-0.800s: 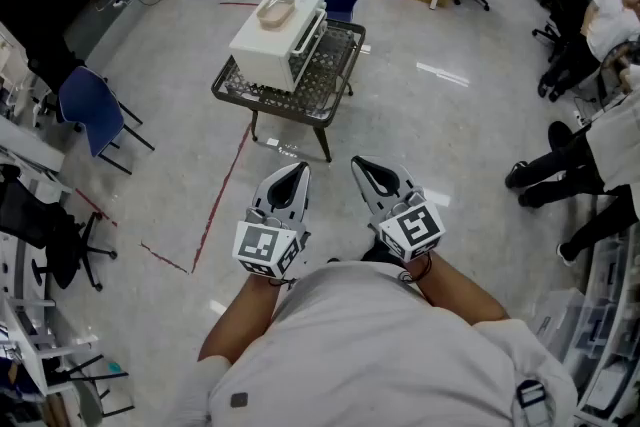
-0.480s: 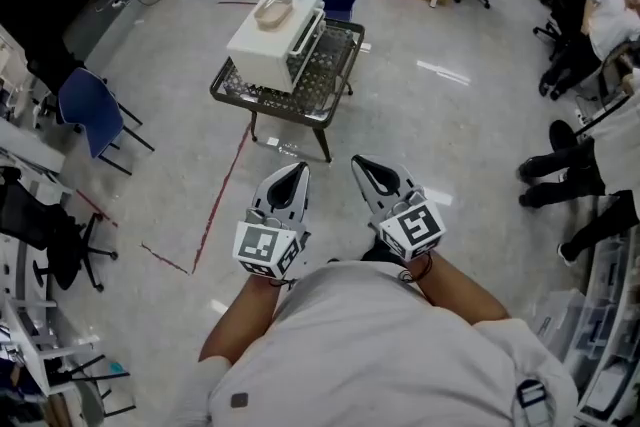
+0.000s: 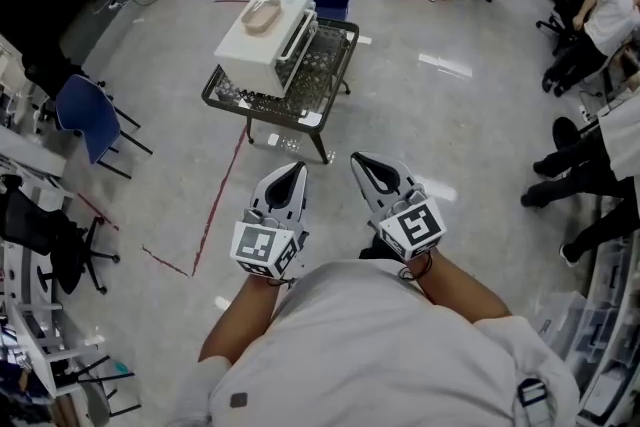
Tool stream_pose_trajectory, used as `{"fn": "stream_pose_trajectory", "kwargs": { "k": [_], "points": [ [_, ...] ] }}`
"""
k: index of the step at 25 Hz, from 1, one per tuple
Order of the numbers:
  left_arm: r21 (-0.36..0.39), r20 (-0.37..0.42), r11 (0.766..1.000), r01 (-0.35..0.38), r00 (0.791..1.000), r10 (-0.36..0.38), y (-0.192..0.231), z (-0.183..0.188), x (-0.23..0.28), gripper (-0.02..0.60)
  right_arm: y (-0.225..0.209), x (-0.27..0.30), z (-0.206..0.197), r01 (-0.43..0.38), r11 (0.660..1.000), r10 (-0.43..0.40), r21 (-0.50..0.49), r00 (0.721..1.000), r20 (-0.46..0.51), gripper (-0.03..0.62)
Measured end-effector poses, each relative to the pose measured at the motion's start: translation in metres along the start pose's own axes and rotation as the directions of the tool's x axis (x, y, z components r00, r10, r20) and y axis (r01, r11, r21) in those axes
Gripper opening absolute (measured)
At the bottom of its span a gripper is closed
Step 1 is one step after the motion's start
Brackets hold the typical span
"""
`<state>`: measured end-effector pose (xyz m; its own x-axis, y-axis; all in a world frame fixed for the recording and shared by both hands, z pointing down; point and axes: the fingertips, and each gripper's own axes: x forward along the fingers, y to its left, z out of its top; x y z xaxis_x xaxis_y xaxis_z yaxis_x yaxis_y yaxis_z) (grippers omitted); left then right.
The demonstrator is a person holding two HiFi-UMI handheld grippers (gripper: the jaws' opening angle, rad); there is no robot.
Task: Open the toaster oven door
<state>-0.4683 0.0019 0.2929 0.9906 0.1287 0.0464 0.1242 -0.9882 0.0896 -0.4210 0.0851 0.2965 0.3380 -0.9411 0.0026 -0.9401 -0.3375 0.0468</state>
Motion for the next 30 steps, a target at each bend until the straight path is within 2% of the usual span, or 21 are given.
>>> {"fn": "stream_pose_trajectory", "kwargs": {
  "k": [12, 16, 23, 30],
  "points": [
    [-0.037, -0.007, 0.999, 0.034, 0.999, -0.035, -0.048, -0.002, 0.138, 0.015, -0.135, -0.019, 0.0, -0.046, 0.999, 0.046, -0.002, 0.999, 0.013, 0.018],
    [-0.027, -0.007, 0.998, 0.054, 0.999, -0.054, -0.07, -0.002, 0.175, 0.015, -0.168, -0.033, -0.004, -0.052, 0.999, 0.052, 0.001, 0.999, 0.006, 0.018],
    [-0.031, -0.015, 0.995, 0.1, 0.995, -0.101, -0.096, -0.004, 0.224, 0.015, -0.216, -0.051, -0.009, -0.01, 1.0, 0.01, 0.029, 1.0, 0.003, 0.018],
    [-0.055, -0.016, 0.99, 0.132, 0.991, -0.133, -0.092, -0.008, 0.267, 0.015, -0.26, -0.04, -0.024, 0.035, 0.999, -0.034, 0.038, 0.999, -0.026, 0.018]
  ]
}}
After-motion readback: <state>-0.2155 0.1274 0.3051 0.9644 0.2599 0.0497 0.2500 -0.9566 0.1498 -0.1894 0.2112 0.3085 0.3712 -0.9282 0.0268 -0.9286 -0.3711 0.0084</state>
